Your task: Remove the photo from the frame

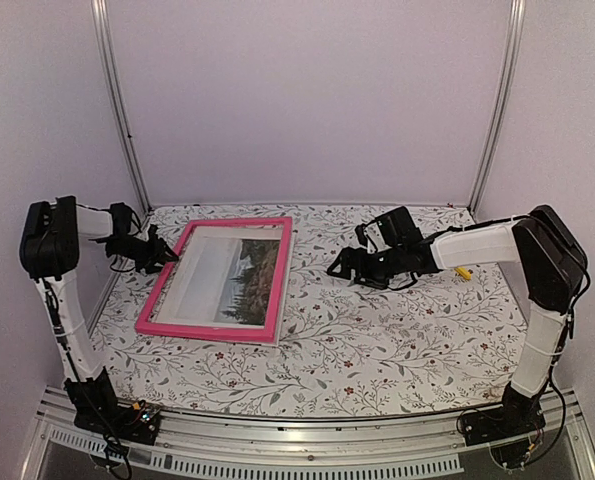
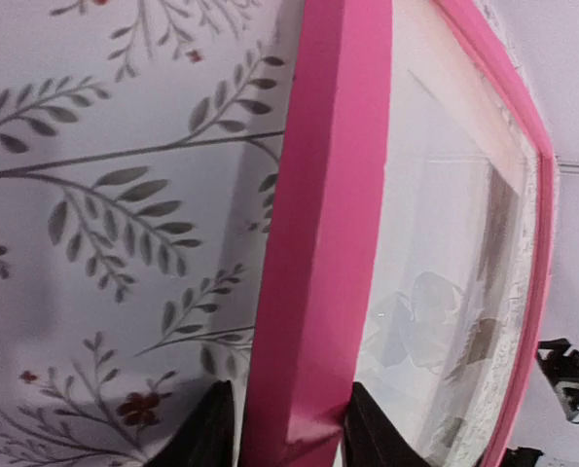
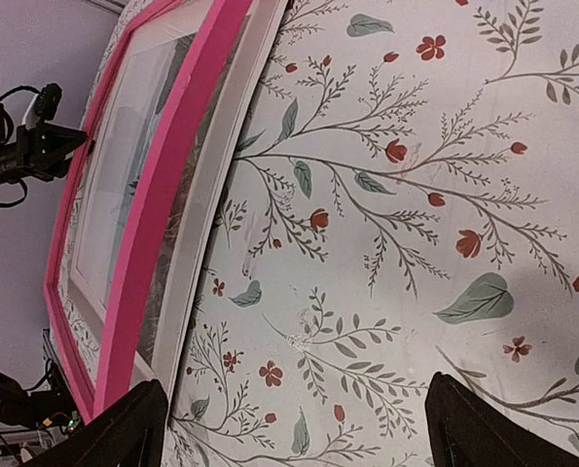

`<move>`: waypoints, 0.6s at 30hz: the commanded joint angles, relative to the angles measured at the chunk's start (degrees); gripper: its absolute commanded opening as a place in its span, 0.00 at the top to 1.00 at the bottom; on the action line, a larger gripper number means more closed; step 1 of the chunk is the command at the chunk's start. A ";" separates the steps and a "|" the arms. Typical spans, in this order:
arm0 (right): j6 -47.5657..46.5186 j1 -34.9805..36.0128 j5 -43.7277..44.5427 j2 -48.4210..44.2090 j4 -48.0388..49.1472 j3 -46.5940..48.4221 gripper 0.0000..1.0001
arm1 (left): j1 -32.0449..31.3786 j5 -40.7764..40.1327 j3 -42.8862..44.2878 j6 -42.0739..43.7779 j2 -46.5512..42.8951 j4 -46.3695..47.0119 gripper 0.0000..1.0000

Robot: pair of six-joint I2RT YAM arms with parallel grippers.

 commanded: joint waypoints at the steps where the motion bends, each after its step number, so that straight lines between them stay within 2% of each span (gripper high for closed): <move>1: -1.22 0.77 2.16 1.20 -0.46 1.90 0.05 | 1.23 -17.69 -1.11 0.41 -0.66 -6.70 0.45; 5: -2.40 1.78 4.44 2.04 -2.55 4.11 0.05 | 0.87 -20.77 -1.54 0.36 -2.05 -6.33 0.25; 8: -2.25 2.46 5.48 3.00 -3.63 5.98 0.05 | -0.21 -22.77 -2.10 0.34 -3.72 -5.71 0.18; 14: -3.04 5.38 11.99 4.62 -8.32 11.12 0.05 | -3.31 -24.58 -1.25 0.09 -5.03 -5.36 0.17; 18: -2.64 5.68 12.10 5.62 -9.47 12.26 0.05 | -5.67 -27.65 -0.21 1.05 -4.15 -6.02 0.21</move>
